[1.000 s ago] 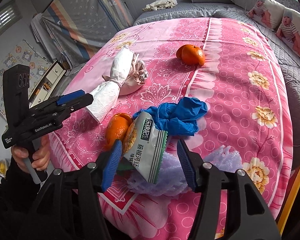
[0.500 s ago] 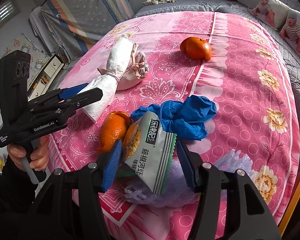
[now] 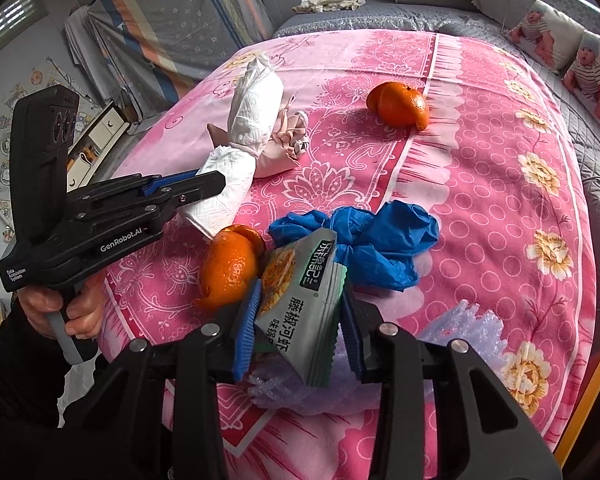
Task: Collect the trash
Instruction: 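Carry the snack packet and white tissue bundle over the yellow bin with both tools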
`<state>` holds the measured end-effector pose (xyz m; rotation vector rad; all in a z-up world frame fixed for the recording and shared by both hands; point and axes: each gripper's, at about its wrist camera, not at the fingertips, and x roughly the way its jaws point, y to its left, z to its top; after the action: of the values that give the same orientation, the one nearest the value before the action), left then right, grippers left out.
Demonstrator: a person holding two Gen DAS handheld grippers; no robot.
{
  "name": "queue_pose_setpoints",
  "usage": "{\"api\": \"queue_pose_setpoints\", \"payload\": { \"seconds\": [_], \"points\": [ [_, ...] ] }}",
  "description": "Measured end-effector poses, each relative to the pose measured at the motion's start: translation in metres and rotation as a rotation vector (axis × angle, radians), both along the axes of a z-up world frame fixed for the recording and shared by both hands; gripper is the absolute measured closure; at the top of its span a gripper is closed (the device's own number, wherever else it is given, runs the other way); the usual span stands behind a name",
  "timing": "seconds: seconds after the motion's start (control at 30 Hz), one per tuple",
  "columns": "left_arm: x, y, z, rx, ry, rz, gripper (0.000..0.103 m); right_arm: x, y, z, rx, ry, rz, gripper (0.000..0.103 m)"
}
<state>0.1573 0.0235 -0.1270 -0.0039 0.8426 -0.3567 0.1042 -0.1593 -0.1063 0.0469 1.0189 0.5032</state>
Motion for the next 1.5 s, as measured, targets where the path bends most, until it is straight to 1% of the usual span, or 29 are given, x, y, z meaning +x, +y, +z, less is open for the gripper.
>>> {"api": "queue_pose_setpoints", "payload": {
  "seconds": [0.27, 0.63, 0.83, 1.07, 1.5],
  "points": [
    [-0.013, 0.008, 0.015, -0.018, -0.045, 0.006, 0.091, -0.005, -0.004, 0.010, 0.000, -0.036, -0.009, 0.069],
    [-0.033, 0.026, 0.039, -0.046, -0.098, 0.043, 0.091, -0.015, -0.011, 0.030, 0.014, -0.088, -0.035, 0.069],
    [-0.040, 0.033, 0.050, -0.049, -0.122, 0.068, 0.091, -0.021, -0.014, 0.037, 0.020, -0.107, -0.043, 0.069],
    [-0.045, 0.034, 0.057, -0.046, -0.135, 0.068, 0.091, -0.022, -0.019, 0.043, 0.023, -0.120, -0.053, 0.069],
    [-0.045, 0.022, 0.063, -0.047, -0.147, 0.046, 0.091, -0.026, -0.032, 0.048, 0.038, -0.136, -0.081, 0.069]
  ]
}}
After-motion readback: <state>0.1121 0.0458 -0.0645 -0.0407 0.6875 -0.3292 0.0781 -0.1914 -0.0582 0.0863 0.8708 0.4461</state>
